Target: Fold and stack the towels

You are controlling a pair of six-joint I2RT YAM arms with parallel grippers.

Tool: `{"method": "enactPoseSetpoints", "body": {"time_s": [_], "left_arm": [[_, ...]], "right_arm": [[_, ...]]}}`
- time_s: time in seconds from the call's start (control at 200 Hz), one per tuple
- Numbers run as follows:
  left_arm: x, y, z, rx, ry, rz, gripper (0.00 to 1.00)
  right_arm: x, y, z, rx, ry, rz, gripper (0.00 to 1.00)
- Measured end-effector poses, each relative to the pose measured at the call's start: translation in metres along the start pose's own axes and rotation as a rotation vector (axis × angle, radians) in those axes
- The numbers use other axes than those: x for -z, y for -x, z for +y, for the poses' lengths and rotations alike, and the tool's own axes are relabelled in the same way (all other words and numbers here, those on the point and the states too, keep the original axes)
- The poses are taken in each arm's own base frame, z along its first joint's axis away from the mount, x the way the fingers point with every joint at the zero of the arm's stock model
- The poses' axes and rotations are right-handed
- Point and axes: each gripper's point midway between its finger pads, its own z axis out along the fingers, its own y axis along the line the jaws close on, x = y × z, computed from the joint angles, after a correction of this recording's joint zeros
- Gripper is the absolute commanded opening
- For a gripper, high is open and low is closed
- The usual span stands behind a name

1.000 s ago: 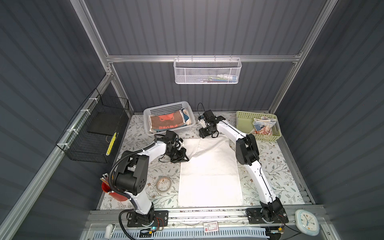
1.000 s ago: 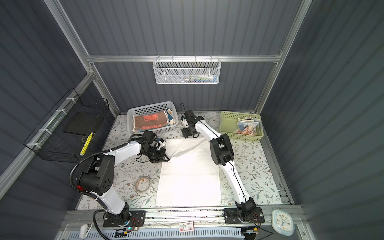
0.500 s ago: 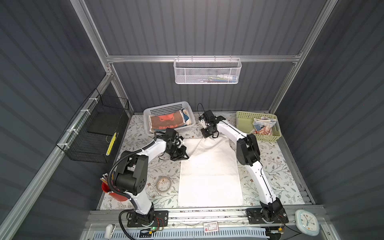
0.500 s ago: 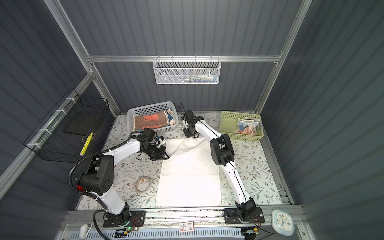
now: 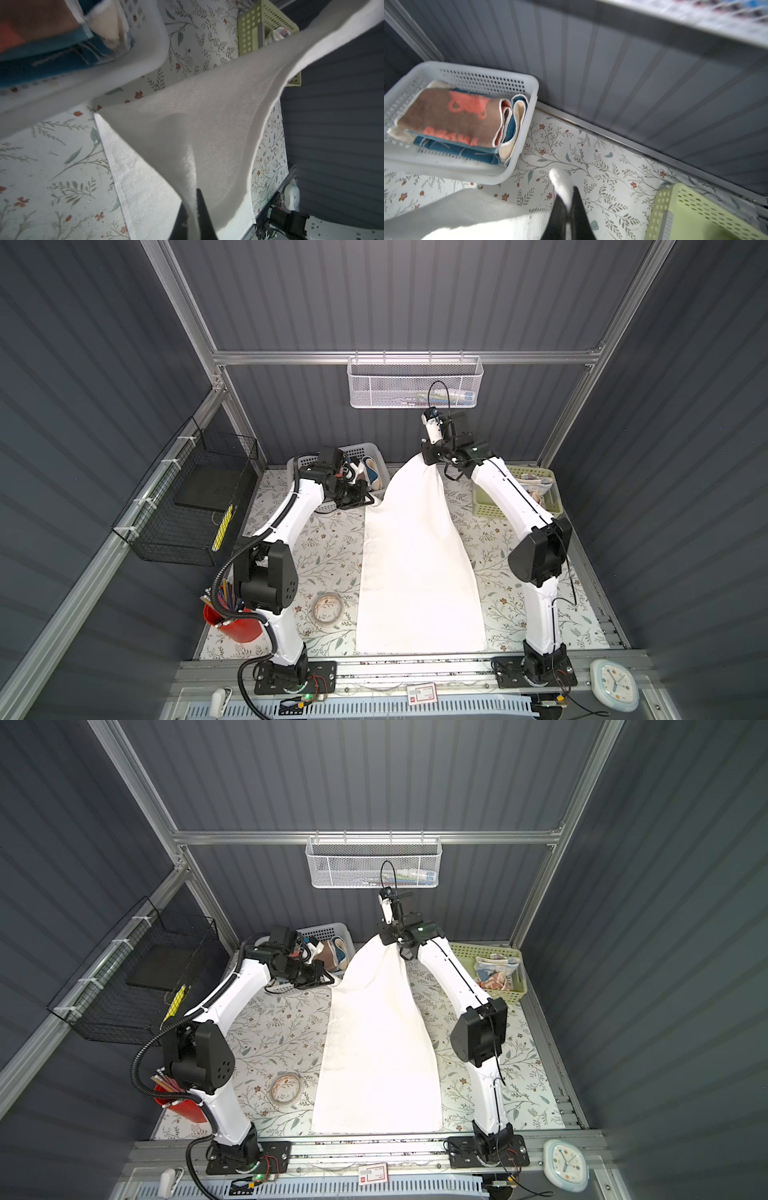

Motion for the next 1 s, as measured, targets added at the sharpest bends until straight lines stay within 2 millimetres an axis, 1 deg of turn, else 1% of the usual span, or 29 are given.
{"method": "enactPoseSetpoints", "body": {"time_s": [0.07, 0.14, 0.235, 0.365, 0.455, 0.555, 0.615, 0.7, 0.795, 0.855, 0.89, 0.926, 0.996], "left_arm": [[0.006, 0.023, 0.002, -0.012, 0.000, -0.043, 0.00], [0.010, 0.043, 0.005, -0.017, 0.000, -0.076, 0.00], [0.008, 0.060, 0.007, -0.026, -0.004, -0.094, 0.00], [0.004, 0.064, 0.007, -0.025, -0.010, -0.089, 0.00], [0.004, 0.063, 0.007, -0.023, -0.011, -0.085, 0.00], [0.003, 0.059, 0.007, -0.022, -0.017, -0.083, 0.00], [0.003, 0.045, 0.009, -0.005, -0.016, -0.067, 0.00], [0.003, 0.017, 0.008, 0.016, -0.018, -0.036, 0.00], [0.009, -0.020, 0.005, 0.037, -0.020, 0.000, 0.00], [0.012, -0.044, 0.001, 0.045, -0.023, 0.021, 0.00], [0.014, -0.061, -0.001, 0.052, -0.025, 0.035, 0.00], [0.014, -0.082, -0.002, 0.061, -0.027, 0.053, 0.00], [0.014, -0.121, -0.005, 0.088, -0.033, 0.092, 0.00]], "right_arm": [[-0.001, 0.005, -0.013, -0.031, -0.008, -0.012, 0.00], [-0.005, 0.004, -0.026, -0.063, -0.010, -0.010, 0.00], [-0.011, -0.006, -0.039, -0.108, -0.007, 0.015, 0.00], [-0.014, -0.016, -0.049, -0.163, 0.008, 0.049, 0.00], [-0.013, -0.019, -0.050, -0.193, 0.019, 0.060, 0.00], [-0.012, -0.029, -0.049, -0.237, 0.019, 0.097, 0.00], [-0.008, -0.042, -0.048, -0.273, 0.015, 0.135, 0.00], [0.006, -0.073, -0.043, -0.330, 0.013, 0.206, 0.00], [0.036, -0.112, -0.031, -0.398, 0.029, 0.268, 0.00], [0.058, -0.132, -0.023, -0.434, 0.037, 0.287, 0.00], [0.071, -0.144, -0.019, -0.455, 0.041, 0.295, 0.00], [0.084, -0.156, -0.014, -0.474, 0.043, 0.300, 0.00], [0.111, -0.186, -0.003, -0.522, 0.052, 0.308, 0.00]]}}
